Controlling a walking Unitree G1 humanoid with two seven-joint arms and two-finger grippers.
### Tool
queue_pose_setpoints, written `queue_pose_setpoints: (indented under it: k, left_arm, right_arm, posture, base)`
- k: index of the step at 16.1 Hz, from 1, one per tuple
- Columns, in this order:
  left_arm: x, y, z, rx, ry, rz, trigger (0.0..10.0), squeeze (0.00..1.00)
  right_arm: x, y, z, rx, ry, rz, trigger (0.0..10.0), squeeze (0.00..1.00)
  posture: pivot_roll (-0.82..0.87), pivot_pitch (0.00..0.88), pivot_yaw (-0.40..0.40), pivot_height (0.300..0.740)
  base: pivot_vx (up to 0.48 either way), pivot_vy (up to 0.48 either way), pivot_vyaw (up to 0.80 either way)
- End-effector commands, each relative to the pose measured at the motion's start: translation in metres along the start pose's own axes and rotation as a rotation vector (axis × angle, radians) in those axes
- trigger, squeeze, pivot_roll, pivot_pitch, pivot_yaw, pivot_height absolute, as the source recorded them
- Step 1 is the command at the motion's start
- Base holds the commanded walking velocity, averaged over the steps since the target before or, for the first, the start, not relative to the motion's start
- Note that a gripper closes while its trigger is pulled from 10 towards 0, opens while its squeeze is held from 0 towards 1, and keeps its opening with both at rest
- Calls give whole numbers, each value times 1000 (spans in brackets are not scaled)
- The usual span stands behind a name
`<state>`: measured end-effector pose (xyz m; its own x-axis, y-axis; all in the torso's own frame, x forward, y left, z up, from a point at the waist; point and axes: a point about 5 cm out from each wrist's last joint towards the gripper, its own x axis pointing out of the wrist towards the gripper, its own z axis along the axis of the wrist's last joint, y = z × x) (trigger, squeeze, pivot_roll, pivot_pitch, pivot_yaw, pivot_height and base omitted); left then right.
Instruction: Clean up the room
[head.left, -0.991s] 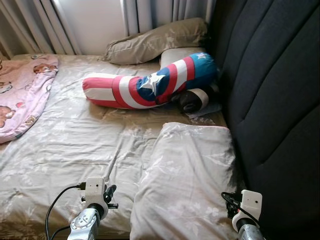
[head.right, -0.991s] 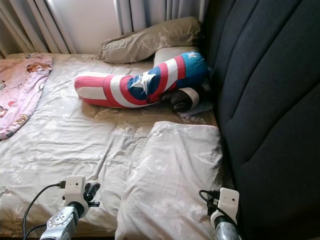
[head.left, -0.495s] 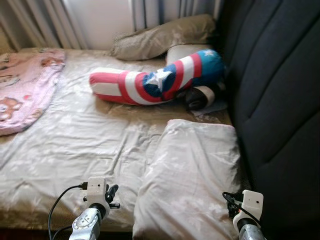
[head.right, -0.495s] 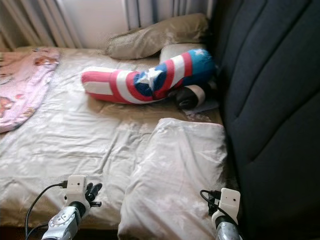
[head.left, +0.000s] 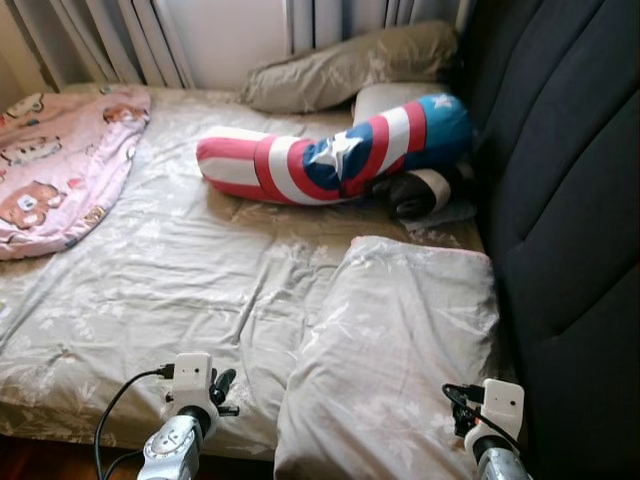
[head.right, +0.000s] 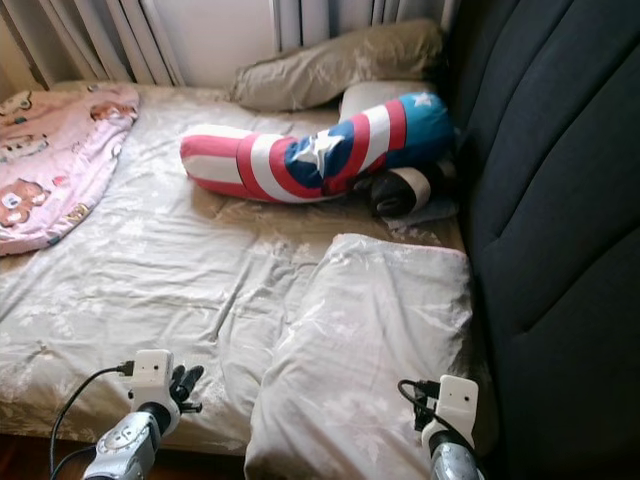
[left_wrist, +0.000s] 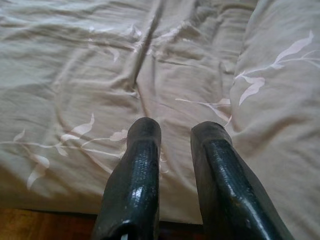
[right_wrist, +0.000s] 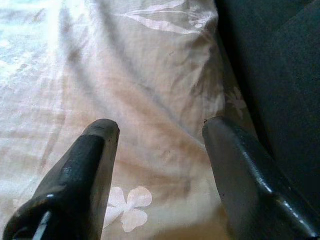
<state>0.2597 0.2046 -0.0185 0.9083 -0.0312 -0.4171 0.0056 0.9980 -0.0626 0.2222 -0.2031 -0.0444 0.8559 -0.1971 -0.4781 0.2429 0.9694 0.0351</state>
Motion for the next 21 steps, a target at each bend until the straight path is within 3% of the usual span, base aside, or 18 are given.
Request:
queue_pose_setpoints:
  k: [1, 5, 8, 18, 21]
  left_arm:
    - [-1, 1, -3, -4, 12, 7, 10000, 0]
    - [-1, 2, -1, 31, 10, 10, 10000, 0]
    - [0, 3, -1, 14, 11, 19, 10000, 0]
    - [-1, 5, 0, -29, 2, 30, 10000, 0]
    - [0, 4, 1, -3, -1, 21, 10000, 0]
  right_arm:
    - [-1, -1, -3, 0, 22, -4, 10000, 0]
    - [-1, 0, -4, -2, 25, 3, 10000, 0]
    - [-1, 0, -4, -3, 28, 4, 10000, 0]
    - [-3, 9, -9, -2, 38, 81, 10000, 0]
    - [-4, 12, -8, -22, 30, 109, 10000, 0]
  posture:
    - [-31, 64, -37, 740]
    - [-31, 66, -35, 740]
    - [-32, 67, -34, 740]
    - [-33, 77, -30, 740]
    - [-34, 78, -30, 740]
  base:
    - [0, 0, -781]
    - [0, -188, -781]
    - [0, -90, -781]
    - [0, 48, 0]
    - [0, 126, 200]
